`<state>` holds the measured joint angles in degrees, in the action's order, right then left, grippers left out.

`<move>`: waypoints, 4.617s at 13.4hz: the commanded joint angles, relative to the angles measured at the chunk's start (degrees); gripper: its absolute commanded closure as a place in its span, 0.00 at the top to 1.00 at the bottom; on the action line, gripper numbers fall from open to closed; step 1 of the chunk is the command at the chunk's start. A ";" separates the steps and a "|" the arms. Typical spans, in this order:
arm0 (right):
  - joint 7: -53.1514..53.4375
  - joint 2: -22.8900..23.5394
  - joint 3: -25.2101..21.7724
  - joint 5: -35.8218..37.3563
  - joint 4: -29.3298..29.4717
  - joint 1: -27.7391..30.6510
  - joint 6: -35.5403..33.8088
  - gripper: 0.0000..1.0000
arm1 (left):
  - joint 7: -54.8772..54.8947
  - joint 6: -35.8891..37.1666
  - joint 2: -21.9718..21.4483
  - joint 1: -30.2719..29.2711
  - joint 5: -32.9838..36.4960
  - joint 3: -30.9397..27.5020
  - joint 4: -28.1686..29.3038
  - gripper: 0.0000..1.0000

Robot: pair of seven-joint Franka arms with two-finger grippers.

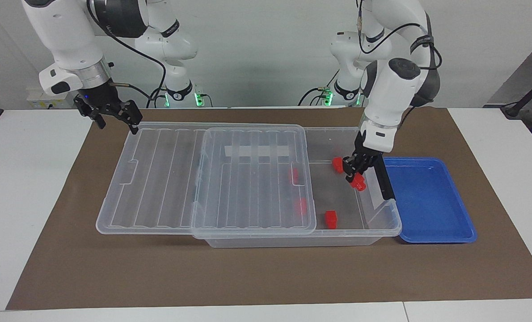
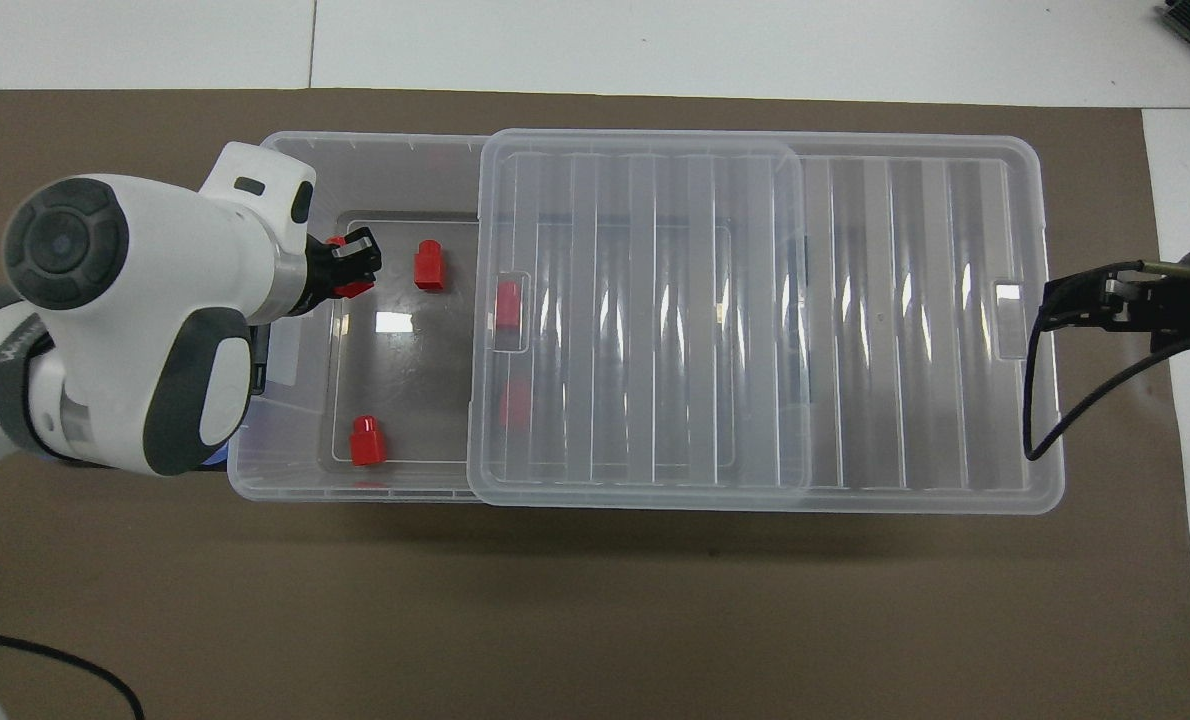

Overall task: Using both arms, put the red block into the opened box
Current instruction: 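Lower the red block into the open box and open the left gripper, then withdraw the left gripper over the tray while the right gripper reaches the lid, then push the clear lid with the right gripper toward the blue tray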

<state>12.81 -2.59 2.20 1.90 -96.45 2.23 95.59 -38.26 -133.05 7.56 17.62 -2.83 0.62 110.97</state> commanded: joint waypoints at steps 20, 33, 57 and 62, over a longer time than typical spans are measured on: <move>-0.24 -0.84 0.09 -0.05 -0.94 2.95 -0.50 1.00 | -3.40 -9.95 8.08 4.01 11.44 -1.41 8.03 0.53; -10.44 -0.49 0.09 -0.75 -14.37 9.73 18.56 0.00 | 19.22 29.16 -6.14 -7.57 11.35 -1.59 -12.01 1.00; 2.39 1.35 0.44 -3.66 -20.71 -10.13 29.46 0.00 | 29.21 30.74 -11.52 -13.31 6.08 -1.68 -10.51 1.00; 3.27 1.88 0.44 -3.57 -20.62 -13.47 30.36 0.00 | 29.12 31.80 -11.70 -13.13 6.08 -1.59 -10.42 1.00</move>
<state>14.62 -0.94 2.53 -0.95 -116.52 -10.09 124.40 -9.60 -101.52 -2.53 4.80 4.17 -1.12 98.94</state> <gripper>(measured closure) 0.991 0.000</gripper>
